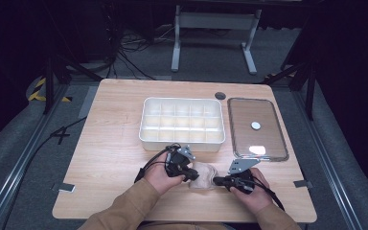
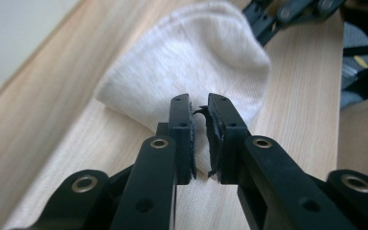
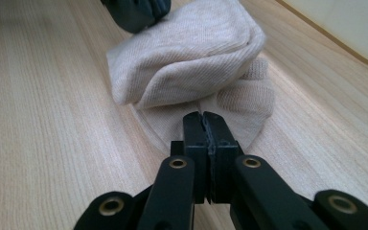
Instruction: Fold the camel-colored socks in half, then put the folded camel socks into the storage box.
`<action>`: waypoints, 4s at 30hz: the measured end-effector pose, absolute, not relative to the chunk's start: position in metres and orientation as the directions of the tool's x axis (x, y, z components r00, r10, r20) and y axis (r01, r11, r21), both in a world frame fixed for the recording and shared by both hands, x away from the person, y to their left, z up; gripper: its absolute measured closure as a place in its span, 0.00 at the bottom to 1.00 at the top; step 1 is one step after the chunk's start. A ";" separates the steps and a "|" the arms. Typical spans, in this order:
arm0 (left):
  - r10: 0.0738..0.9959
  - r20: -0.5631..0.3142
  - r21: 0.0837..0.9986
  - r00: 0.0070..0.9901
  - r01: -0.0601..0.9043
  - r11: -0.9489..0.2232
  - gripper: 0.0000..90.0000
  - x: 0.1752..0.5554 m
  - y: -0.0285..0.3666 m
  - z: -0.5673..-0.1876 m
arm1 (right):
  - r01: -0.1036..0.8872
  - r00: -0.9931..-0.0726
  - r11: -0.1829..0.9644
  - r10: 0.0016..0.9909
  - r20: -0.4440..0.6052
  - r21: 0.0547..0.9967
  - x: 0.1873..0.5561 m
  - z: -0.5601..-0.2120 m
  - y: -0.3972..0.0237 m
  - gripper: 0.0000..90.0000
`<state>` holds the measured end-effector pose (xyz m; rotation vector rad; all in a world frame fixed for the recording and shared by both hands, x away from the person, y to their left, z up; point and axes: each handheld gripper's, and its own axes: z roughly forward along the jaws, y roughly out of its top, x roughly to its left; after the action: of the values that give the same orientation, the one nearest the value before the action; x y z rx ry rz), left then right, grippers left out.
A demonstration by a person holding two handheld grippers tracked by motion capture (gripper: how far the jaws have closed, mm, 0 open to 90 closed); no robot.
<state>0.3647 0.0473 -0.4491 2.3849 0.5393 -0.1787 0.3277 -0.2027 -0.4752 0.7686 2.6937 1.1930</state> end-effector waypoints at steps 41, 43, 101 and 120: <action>0.413 -0.372 0.593 0.831 0.555 -0.583 0.93 0.358 0.030 -0.468 | 0.406 -0.852 0.559 0.518 0.077 0.723 0.328 -0.455 -0.208 0.96; 0.414 -0.371 0.591 0.831 0.555 -0.586 0.93 0.358 0.030 -0.468 | 0.410 -0.850 0.565 0.522 0.075 0.716 0.328 -0.457 -0.209 0.96; 0.478 -0.256 0.641 0.840 0.518 -0.567 0.69 0.350 0.058 -0.442 | 0.414 -0.856 0.555 0.506 0.102 0.722 0.338 -0.456 -0.213 0.98; 0.506 -0.265 0.573 0.821 0.556 -0.602 0.67 0.349 0.063 -0.465 | 0.405 -0.879 0.610 0.465 0.107 0.681 0.343 -0.465 -0.193 0.98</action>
<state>0.3494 0.0631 -0.4654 2.3360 0.7760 -0.0981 0.3434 -0.1928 -0.4647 0.7434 2.7456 1.1302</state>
